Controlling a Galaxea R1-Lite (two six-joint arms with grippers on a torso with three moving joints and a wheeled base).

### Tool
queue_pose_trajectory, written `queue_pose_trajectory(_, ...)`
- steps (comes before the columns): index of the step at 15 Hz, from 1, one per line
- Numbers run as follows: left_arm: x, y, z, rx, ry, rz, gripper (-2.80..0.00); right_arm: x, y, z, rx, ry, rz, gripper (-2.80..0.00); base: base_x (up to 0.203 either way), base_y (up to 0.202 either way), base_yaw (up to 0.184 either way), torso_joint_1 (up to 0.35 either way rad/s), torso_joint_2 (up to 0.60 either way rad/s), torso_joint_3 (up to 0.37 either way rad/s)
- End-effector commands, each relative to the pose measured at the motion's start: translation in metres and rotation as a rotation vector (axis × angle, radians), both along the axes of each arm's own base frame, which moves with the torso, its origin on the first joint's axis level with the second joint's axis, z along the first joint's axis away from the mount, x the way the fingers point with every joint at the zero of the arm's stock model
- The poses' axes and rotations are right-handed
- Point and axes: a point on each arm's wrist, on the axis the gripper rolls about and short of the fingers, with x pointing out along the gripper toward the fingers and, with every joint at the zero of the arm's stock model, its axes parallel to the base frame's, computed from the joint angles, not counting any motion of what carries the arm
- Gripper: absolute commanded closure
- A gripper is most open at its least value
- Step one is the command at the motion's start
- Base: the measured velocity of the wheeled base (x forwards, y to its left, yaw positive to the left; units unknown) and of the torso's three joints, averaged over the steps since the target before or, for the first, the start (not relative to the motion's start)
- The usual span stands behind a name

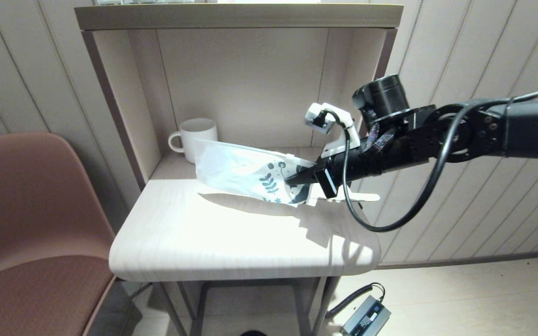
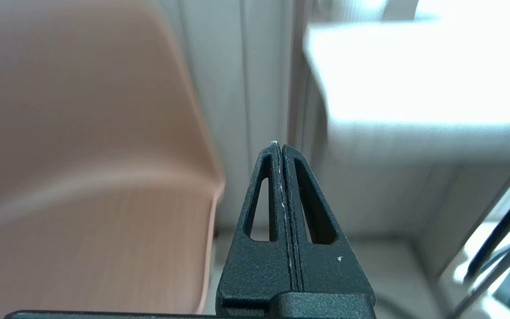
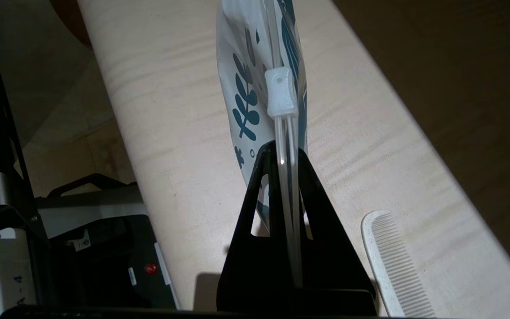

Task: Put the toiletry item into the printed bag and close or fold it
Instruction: Pick up the storage bag, then open the storage bag

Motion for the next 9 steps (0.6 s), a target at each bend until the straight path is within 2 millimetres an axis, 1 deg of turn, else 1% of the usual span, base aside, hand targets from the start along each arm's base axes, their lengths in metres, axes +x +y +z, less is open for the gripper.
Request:
queue_pose_trajectory(1,-0.001,0.0,0.067,-0.003,-0.049,-0.021,0.0,-0.035,-0.019,0.041,0.038,-0.044,-0.018,0.0,0.0,0.0,0.0,0.0,0.0,0.0)
queue_pose_trajectory(3,0.02,-0.001,0.129,-0.002,-0.031,-0.095,0.0,-0.065,-0.03,0.06,0.038,-0.009,-0.022,0.0,0.0,0.0,0.0,0.0,0.0,0.0)
queue_pose_trajectory(5,0.054,-0.004,0.189,0.0,-0.027,-0.197,0.0,-0.095,-0.033,0.071,0.029,0.062,-0.014,0.0,0.0,0.0,0.0,0.0,0.0,0.0)
queue_pose_trajectory(6,0.071,-0.006,0.21,0.002,-0.022,-0.259,0.0,-0.104,-0.035,0.073,0.018,0.088,-0.011,0.0,0.0,0.0,0.0,0.0,0.0,0.0)
queue_pose_trajectory(7,0.09,-0.008,0.226,0.006,-0.007,-0.338,0.0,-0.111,-0.033,0.074,0.01,0.101,0.005,0.0,0.0,0.0,0.0,0.0,0.0,0.0)
queue_pose_trajectory(9,0.111,-0.014,0.254,0.014,0.012,-0.535,0.0,-0.122,-0.027,0.074,-0.012,0.132,0.046,0.0,0.0,0.0,0.0,0.0,0.0,0.0)
